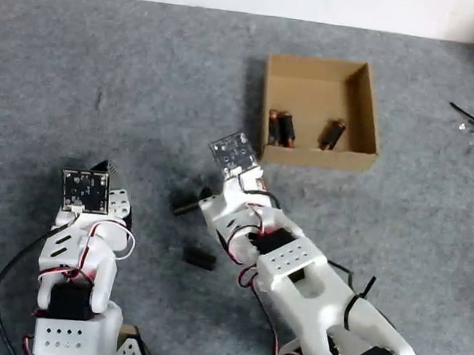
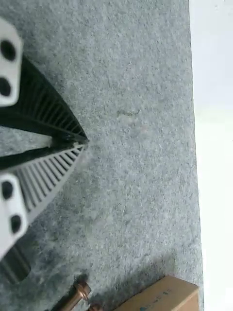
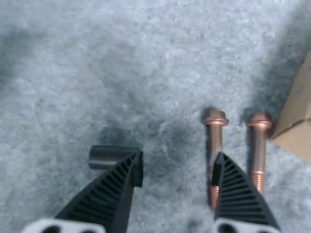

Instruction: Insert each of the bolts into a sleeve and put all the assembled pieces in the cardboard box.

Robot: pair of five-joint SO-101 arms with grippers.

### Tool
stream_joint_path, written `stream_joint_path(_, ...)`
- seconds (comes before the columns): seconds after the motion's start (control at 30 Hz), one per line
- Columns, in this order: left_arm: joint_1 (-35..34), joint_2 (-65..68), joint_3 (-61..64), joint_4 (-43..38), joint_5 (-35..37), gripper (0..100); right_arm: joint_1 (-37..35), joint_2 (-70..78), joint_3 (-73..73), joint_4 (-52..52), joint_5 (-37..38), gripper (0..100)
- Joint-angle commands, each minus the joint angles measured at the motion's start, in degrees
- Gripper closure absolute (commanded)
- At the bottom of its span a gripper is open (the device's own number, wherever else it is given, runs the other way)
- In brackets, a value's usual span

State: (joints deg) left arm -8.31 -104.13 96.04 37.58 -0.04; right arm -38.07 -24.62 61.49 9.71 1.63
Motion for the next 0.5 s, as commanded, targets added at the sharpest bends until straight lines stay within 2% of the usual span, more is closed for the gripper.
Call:
stream_joint_path(0.0, -0.48, -0.48, 1.1, -1.41, 0.0, 99, 1.27, -1.8, -0.75, 0.31, 0.79, 79.4)
stream_joint_path(0.17, -0.48, -0.48, 1.1, -1.41, 0.0, 99, 4.79, -0.04, -0.75, 0.04, 0.79, 79.4)
stream_joint_path(0.47, -0.48, -0.48, 1.1, -1.32, 0.0, 99, 12.44, 16.22, -11.38, 0.22, 0.79, 79.4)
